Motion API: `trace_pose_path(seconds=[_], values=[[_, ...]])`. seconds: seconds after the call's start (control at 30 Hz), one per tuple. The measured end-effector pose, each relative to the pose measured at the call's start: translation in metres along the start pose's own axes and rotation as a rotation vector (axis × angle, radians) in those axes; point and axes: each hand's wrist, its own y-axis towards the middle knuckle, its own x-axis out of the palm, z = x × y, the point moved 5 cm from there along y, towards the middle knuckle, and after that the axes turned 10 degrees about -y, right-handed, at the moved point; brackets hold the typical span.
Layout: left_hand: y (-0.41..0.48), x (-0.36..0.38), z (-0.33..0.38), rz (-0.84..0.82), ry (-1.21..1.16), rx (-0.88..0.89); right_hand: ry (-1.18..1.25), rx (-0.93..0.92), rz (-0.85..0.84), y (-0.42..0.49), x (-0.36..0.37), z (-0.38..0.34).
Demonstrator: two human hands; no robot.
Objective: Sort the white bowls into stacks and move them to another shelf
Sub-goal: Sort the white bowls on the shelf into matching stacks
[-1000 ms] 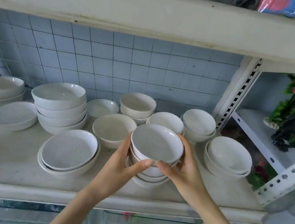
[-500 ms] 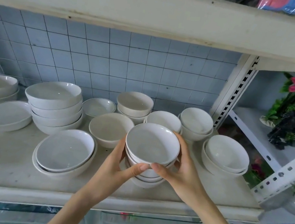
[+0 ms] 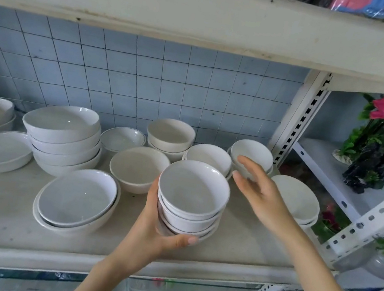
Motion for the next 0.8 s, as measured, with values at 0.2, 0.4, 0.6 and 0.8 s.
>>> trace_pose_path(seconds=[0.2,0.4,0.6,0.8], values=[[0.000,0.001,-0.006,0.004,0.067,0.006,-0.387,-0.121,-0.063,0.035,0.001,0.021],[0.001,-0.002,-0.006,0.014,0.134,0.019,-0.610,-0.229,-0.295,0.060,0.030,0.029],[0.000,-0.007,-0.009,0.066,0.152,0.014,-0.578,-0.096,-0.354,0.074,0.027,0.029],[0.001,-0.014,-0.010,0.078,0.193,-0.021,-0.507,-0.088,-0.392,0.085,0.025,0.032]])
